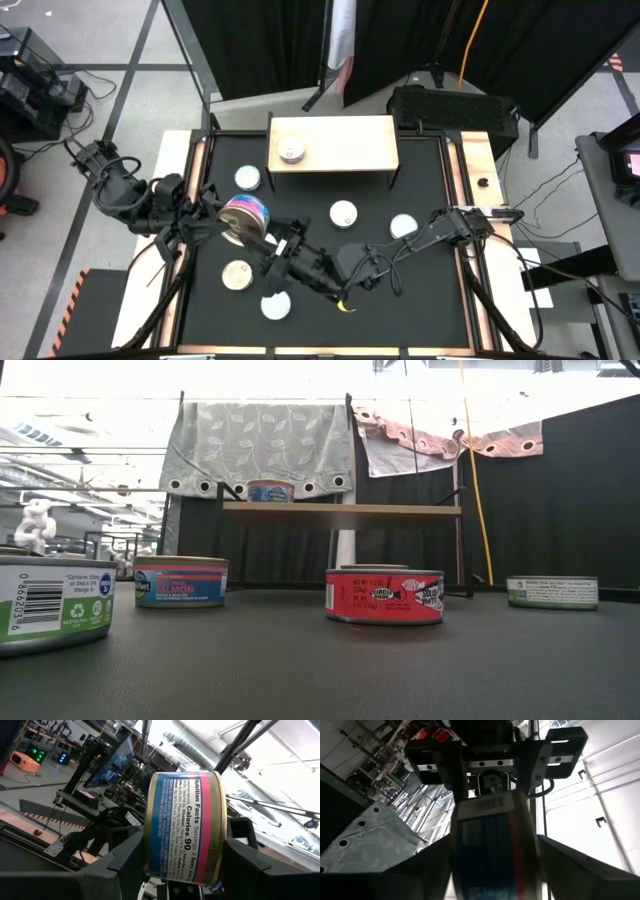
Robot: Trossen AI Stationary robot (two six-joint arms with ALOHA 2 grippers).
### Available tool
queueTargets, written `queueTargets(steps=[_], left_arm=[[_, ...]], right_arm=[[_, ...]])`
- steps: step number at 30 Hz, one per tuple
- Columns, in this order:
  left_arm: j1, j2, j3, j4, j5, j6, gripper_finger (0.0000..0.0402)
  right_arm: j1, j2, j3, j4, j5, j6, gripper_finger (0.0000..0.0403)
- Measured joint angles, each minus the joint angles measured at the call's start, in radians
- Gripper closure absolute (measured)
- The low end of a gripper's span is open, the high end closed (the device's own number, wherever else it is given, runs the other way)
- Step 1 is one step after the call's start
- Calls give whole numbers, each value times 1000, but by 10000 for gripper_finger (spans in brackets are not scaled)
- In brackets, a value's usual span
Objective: Stack canned seafood by type on shelf
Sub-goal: Stack the blue pink tuna can on top of the other blue pink tuna can on the shelf
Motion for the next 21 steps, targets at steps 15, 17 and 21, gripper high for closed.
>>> queueTargets(steps=[15, 17, 21], left_arm=[[0, -18, 0, -7, -43, 13, 189], [0, -18, 0, -6, -50, 60, 184], [0, -18, 0, -13, -39, 153, 142]], right_arm=[[-11, -2, 0, -49, 40, 45, 213], [-12, -2, 0, -49, 43, 52, 211], [-7, -2, 0, -55, 57, 88, 217]])
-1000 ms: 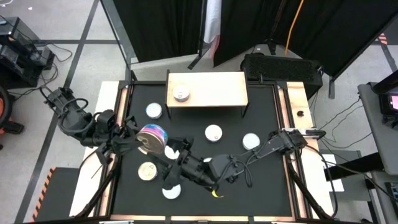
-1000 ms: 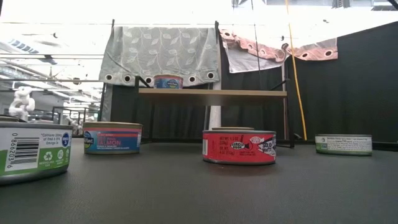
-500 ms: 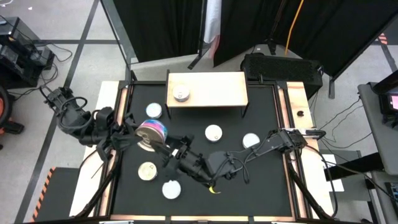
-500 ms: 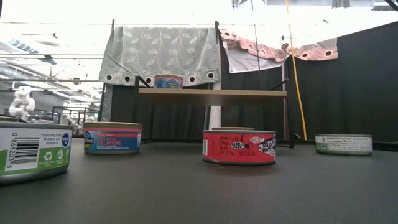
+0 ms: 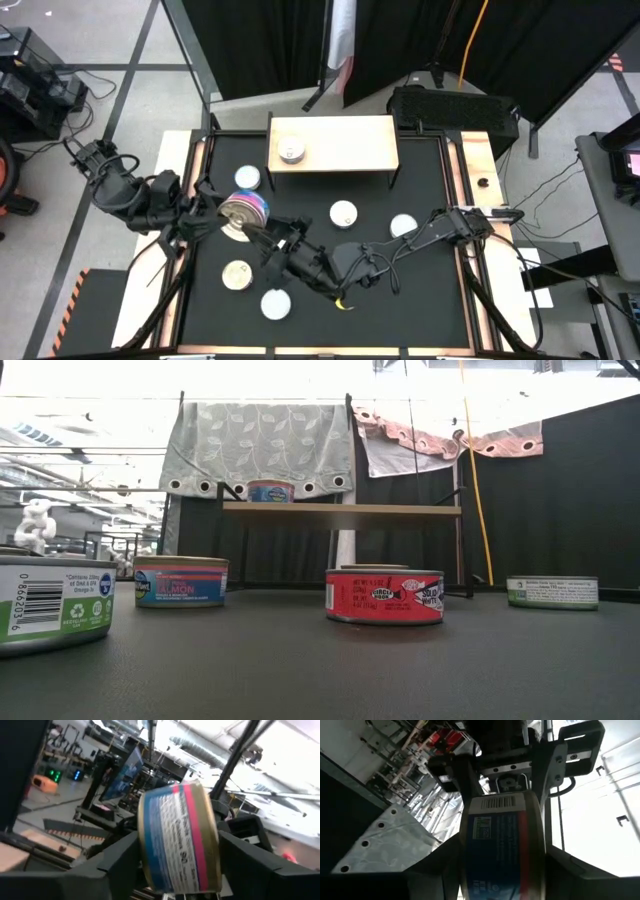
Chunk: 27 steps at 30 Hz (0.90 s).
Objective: Stack canned seafood by type on shelf
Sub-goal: Stack the blue pink tuna can on top of the other blue pink tuna can on the shelf
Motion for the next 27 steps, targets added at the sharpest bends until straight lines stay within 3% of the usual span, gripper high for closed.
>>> queueTargets(steps=[3, 6, 10, 15, 22, 27], left_arm=[[0, -1, 0, 1, -13, 57, 100], [0, -21, 0, -5, -95, 124, 74], [0, -75, 2, -30, -213, 233, 67], [0, -128, -20, -129, -308, 251, 66], [4, -134, -132, -148, -399, 276, 66], [15, -130, -207, -131, -425, 255, 66]], right_arm=[[5, 0, 0, -1, 29, 28, 220], [4, 0, 0, 1, 65, 52, 219], [3, 0, 0, 5, 142, 133, 219], [-7, 0, 0, 94, 232, 269, 218], [-87, -36, -1, 238, 194, 296, 213], [-194, -99, 0, 274, 125, 433, 216]])
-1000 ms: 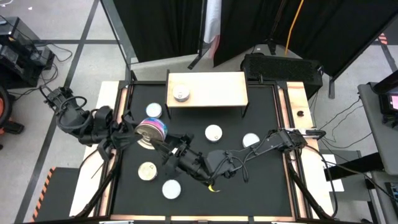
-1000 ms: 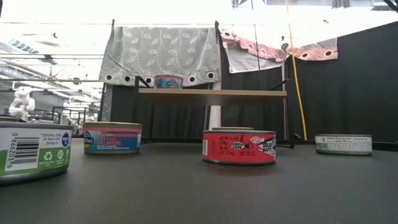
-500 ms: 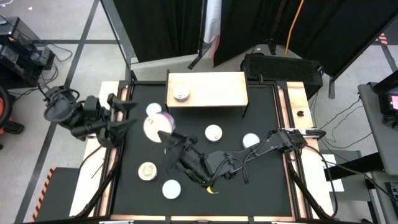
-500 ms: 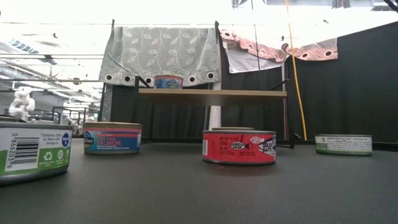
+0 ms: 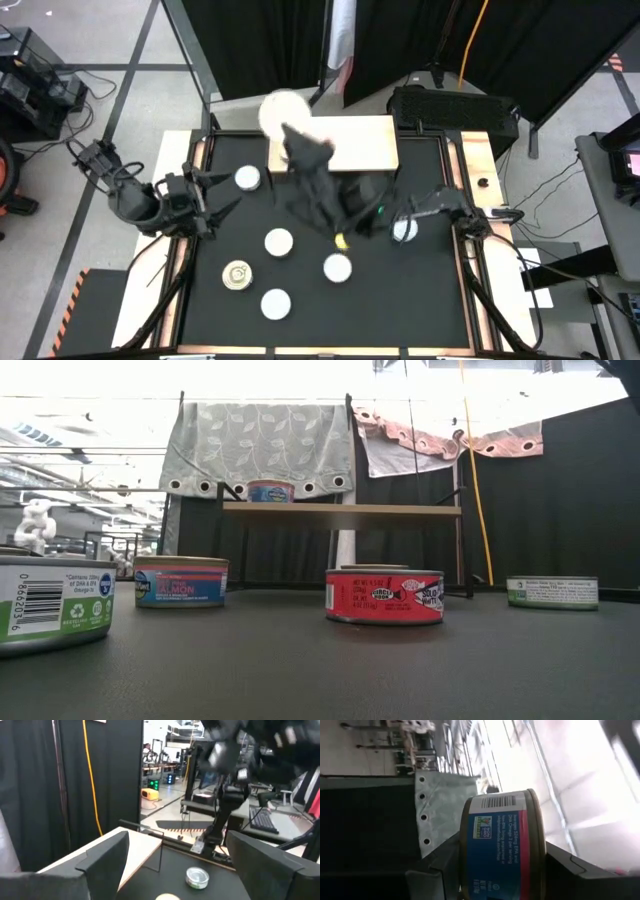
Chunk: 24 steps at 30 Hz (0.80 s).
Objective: Stack canned seafood by type on shelf
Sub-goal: Stack the blue pink tuna can on top of the other blue pink tuna can on the shelf
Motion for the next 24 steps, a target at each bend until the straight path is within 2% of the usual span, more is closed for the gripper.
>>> queueTargets(steps=[5, 12, 18, 24], left_arm=[[0, 2, -44, 17, -1, -35, 66], [0, 2, -61, 15, -17, -26, 66], [0, 2, -61, -12, -21, -13, 66], [0, -16, -61, -21, -86, 64, 66]], right_arm=[[-75, -14, 0, -165, 41, 196, 213], [-140, -13, -1, -638, 44, 678, 212], [-199, -13, -1, -1037, -86, 988, 211], [-252, -3, -1, -1262, -215, 1176, 211]])
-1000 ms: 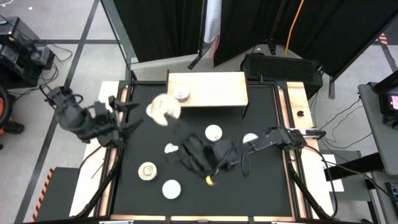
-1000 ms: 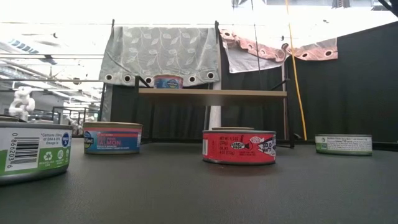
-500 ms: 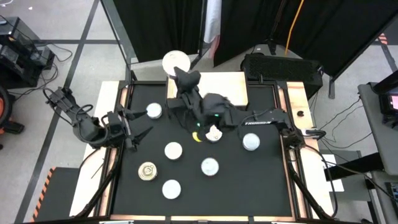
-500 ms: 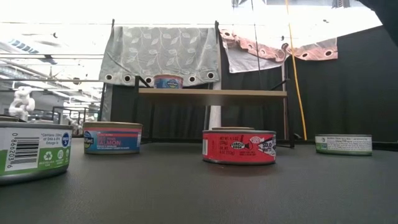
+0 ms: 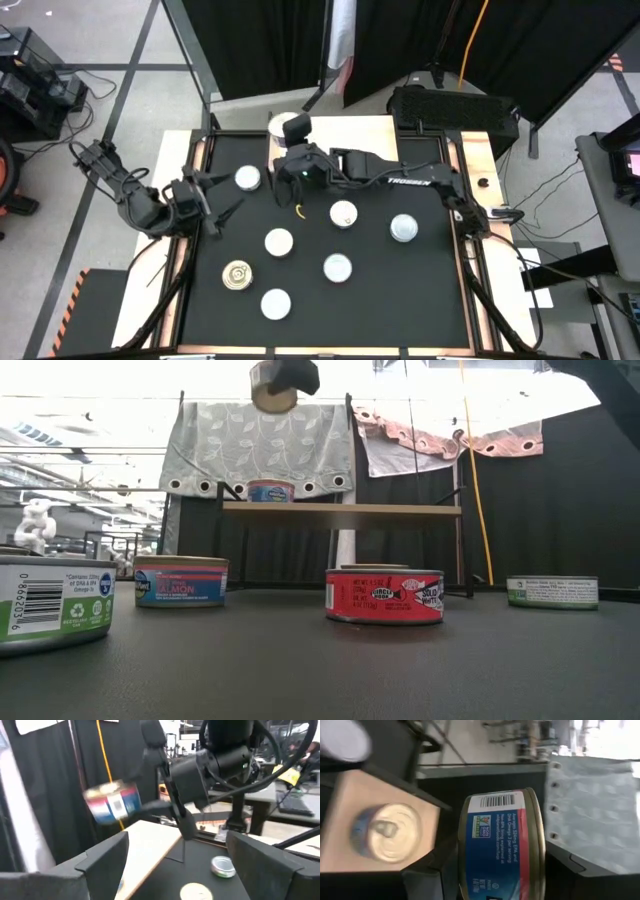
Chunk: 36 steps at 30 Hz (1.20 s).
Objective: Stack canned seafood by type on shelf
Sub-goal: Stack the blue pink tuna can on top of the other blue pink tuna can on the shelf
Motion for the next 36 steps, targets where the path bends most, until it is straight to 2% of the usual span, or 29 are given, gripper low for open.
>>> queueTargets(steps=[3, 12, 25, 36], left_arm=[[0, -22, 0, -13, -8, 30, 66], [0, -99, 0, -109, -7, 32, 66], [0, -125, 0, -145, 1, 42, 66], [0, -126, 0, -144, 1, 41, 66]], right_arm=[[-25, 7, 0, -20, -83, 55, 211], [-84, 44, 0, -50, -236, 123, 211], [-136, 136, 0, -56, -204, 100, 211], [-142, 142, 0, -85, -204, 134, 211]])
